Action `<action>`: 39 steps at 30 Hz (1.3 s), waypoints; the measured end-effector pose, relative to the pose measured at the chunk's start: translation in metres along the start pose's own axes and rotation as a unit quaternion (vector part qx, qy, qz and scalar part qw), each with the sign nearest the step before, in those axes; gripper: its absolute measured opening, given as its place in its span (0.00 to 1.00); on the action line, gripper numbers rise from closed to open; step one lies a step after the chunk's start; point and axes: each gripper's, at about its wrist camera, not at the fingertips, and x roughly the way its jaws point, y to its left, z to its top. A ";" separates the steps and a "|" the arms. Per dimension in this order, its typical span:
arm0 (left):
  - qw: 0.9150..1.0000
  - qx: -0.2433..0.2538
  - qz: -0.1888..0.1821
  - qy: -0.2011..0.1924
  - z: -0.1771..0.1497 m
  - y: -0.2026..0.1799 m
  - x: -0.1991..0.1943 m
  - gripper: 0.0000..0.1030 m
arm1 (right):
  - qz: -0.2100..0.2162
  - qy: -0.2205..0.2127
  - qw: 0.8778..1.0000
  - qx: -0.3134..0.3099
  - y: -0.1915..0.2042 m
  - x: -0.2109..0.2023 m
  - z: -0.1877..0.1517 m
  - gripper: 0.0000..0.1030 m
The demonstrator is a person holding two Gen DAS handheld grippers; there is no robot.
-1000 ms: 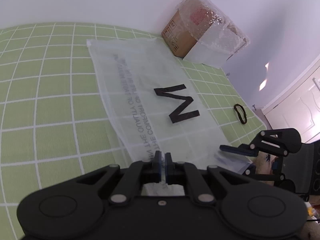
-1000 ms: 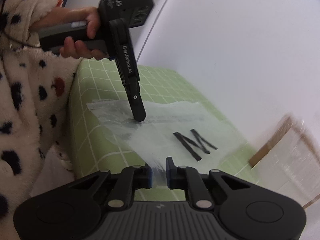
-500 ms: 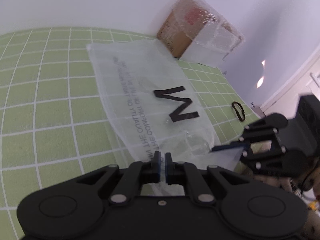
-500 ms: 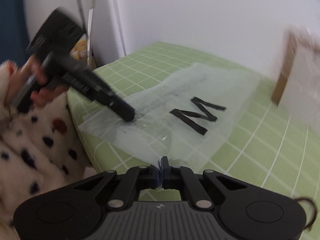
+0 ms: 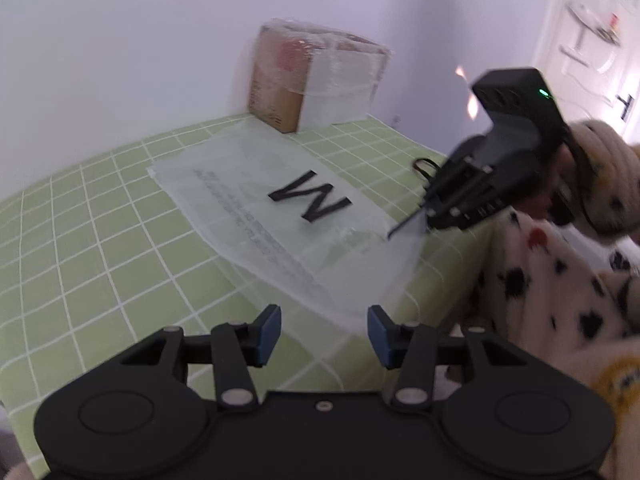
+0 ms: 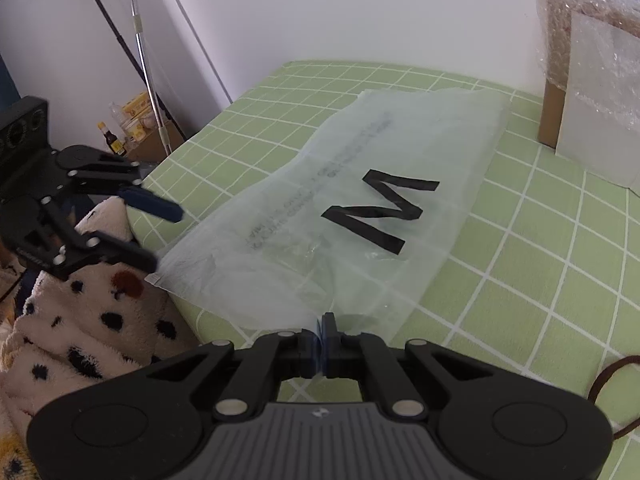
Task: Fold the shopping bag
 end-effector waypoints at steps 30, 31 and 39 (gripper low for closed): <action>0.904 0.411 0.102 -0.053 -0.034 -0.050 0.035 0.47 | -0.005 0.009 1.000 -0.017 0.004 0.005 0.006 0.03; 0.905 0.411 0.101 -0.055 -0.033 -0.050 0.037 0.47 | -0.003 0.009 1.000 -0.015 0.003 0.005 0.006 0.03; 0.934 0.351 0.057 -0.040 -0.019 -0.047 0.049 0.25 | 0.000 0.014 1.000 -0.019 0.003 0.006 0.008 0.03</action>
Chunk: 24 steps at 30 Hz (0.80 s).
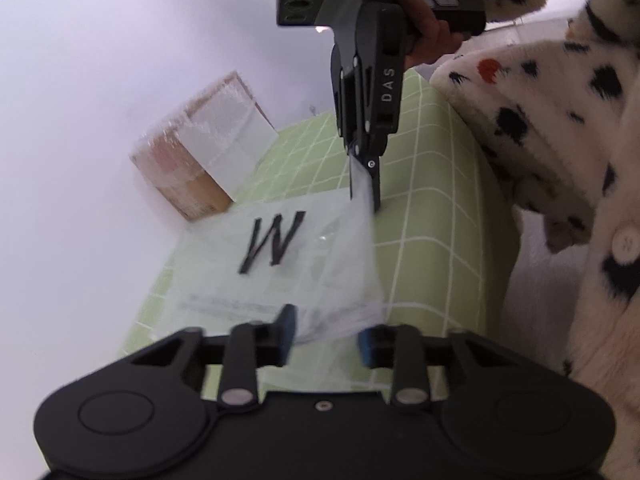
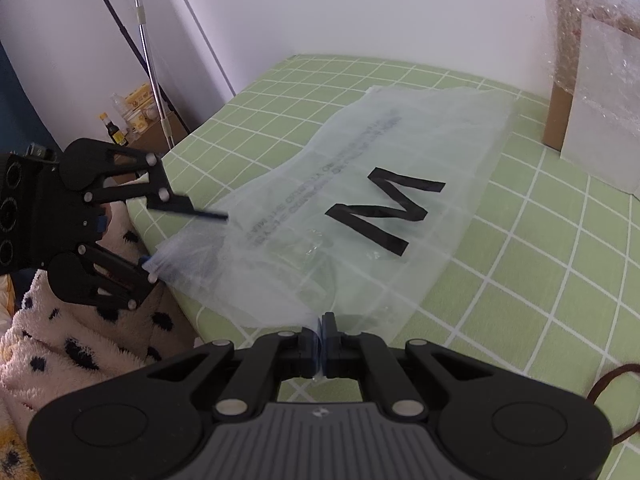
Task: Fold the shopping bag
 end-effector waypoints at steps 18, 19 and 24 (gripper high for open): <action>0.881 -0.456 -0.123 0.011 -0.037 0.066 0.010 0.10 | 0.035 0.020 0.999 0.037 -0.009 -0.005 -0.002 0.03; 0.870 -0.477 -0.126 0.012 -0.039 0.068 0.011 0.10 | 0.039 0.021 0.998 0.040 -0.009 -0.005 -0.002 0.03; 0.794 -0.588 -0.148 0.047 -0.050 0.083 0.020 0.09 | 0.054 0.026 0.995 0.074 -0.014 -0.004 -0.001 0.05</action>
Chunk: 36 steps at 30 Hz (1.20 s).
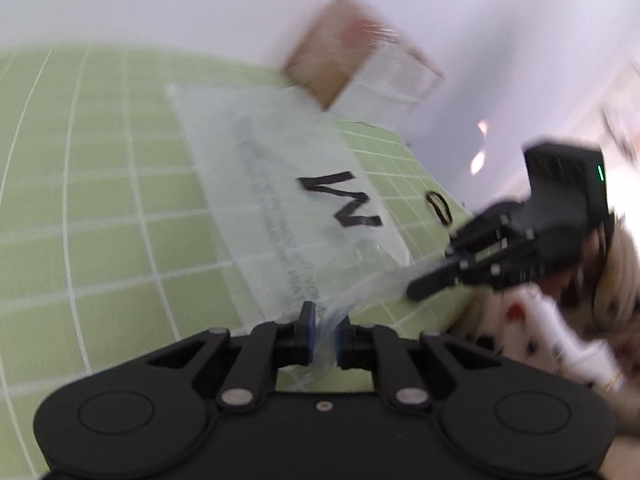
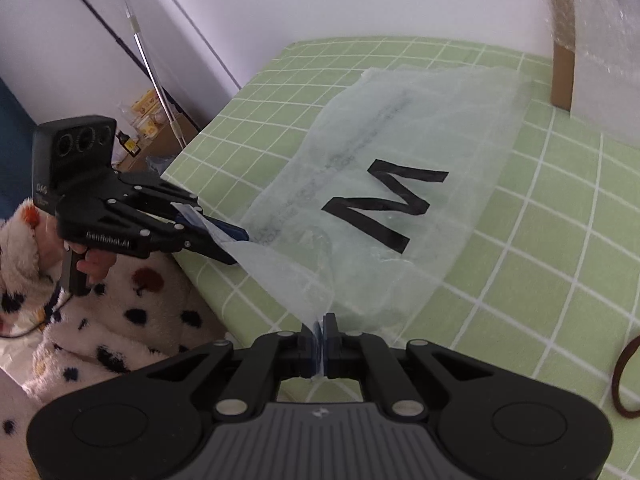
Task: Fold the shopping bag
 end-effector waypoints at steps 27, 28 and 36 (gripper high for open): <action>0.987 -0.120 -0.012 0.110 0.030 0.020 0.012 0.05 | 0.067 -0.117 0.955 0.265 -0.055 -0.016 -0.030 0.04; 0.986 -0.121 -0.013 0.110 0.031 0.020 0.012 0.05 | 0.065 -0.111 0.949 0.286 -0.059 -0.016 -0.029 0.02; 0.991 -0.099 0.005 0.095 0.025 0.012 0.004 0.10 | 0.041 -0.087 0.941 0.325 -0.063 -0.007 -0.020 0.01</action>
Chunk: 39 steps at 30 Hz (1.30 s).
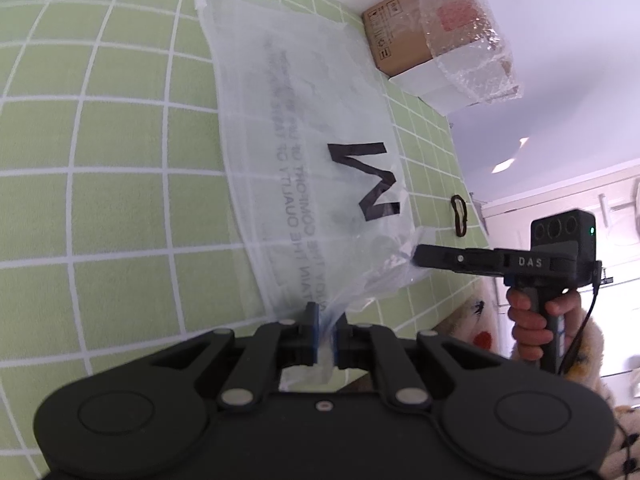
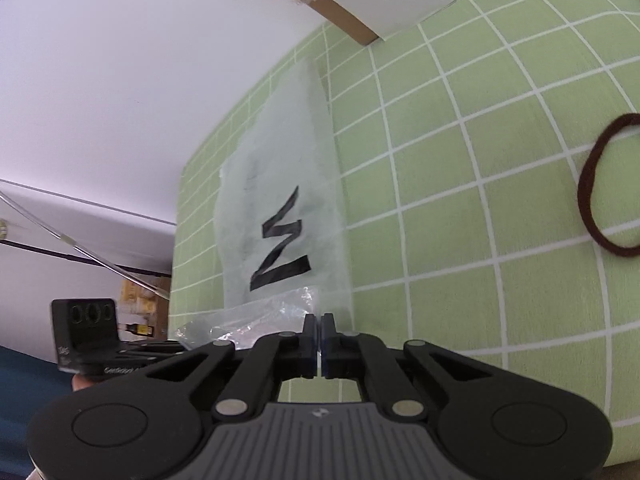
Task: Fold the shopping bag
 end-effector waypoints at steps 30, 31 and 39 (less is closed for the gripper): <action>0.964 0.222 -0.034 -0.143 -0.060 -0.113 -0.019 0.15 | -0.024 0.004 0.999 -0.033 0.010 0.009 -0.001 0.00; 0.965 0.220 -0.019 -0.143 -0.057 -0.113 -0.013 0.15 | -0.024 0.004 0.999 -0.034 0.010 0.009 -0.001 0.00; 0.967 0.193 0.008 -0.165 -0.023 -0.096 0.003 0.14 | -0.020 0.006 0.999 -0.034 0.009 0.008 -0.001 0.00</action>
